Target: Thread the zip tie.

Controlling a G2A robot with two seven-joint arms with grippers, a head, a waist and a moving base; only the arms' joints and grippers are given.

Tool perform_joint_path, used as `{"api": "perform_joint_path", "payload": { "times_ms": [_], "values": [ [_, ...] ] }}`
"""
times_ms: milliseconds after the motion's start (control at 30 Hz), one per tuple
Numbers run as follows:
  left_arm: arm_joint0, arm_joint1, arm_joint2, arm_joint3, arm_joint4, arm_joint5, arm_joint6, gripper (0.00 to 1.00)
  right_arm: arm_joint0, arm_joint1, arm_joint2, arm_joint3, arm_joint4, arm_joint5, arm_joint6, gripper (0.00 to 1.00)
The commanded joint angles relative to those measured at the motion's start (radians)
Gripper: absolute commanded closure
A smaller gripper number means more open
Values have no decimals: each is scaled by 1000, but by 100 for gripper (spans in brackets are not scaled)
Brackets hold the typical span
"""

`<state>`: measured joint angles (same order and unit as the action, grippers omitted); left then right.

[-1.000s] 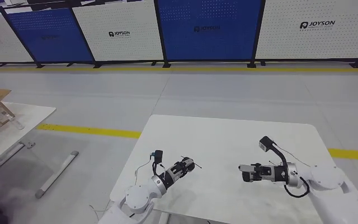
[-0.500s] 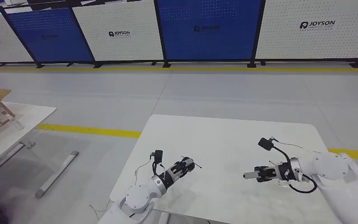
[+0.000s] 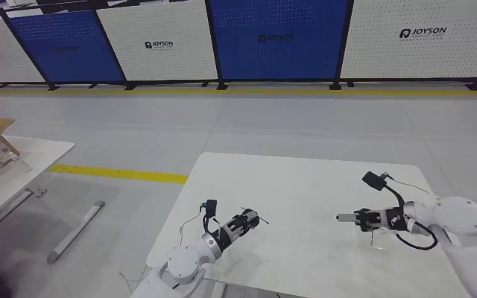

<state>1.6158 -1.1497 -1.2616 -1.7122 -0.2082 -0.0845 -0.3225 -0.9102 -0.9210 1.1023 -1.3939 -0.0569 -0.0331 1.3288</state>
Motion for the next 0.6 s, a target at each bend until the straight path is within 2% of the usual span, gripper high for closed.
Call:
{"api": "perform_joint_path", "payload": {
  "times_ms": [0,33,433,467,500,567],
  "values": [
    [0,0,0,0,0,0,0,100,2,6,4,-13,-49,76,11,0],
    [0,0,0,0,0,0,0,100,1,7,0,-22,-77,100,6,0],
    [0,0,0,0,0,0,0,100,-2,7,-2,-29,-84,102,-2,0],
    [0,0,0,0,0,0,0,100,-8,8,-8,-32,-106,112,-17,0],
    [0,0,0,0,0,0,0,100,-8,8,-7,-39,-126,160,-37,0],
    [0,0,0,0,0,0,0,100,-5,10,1,-56,-138,213,-44,0]
  ]
}}
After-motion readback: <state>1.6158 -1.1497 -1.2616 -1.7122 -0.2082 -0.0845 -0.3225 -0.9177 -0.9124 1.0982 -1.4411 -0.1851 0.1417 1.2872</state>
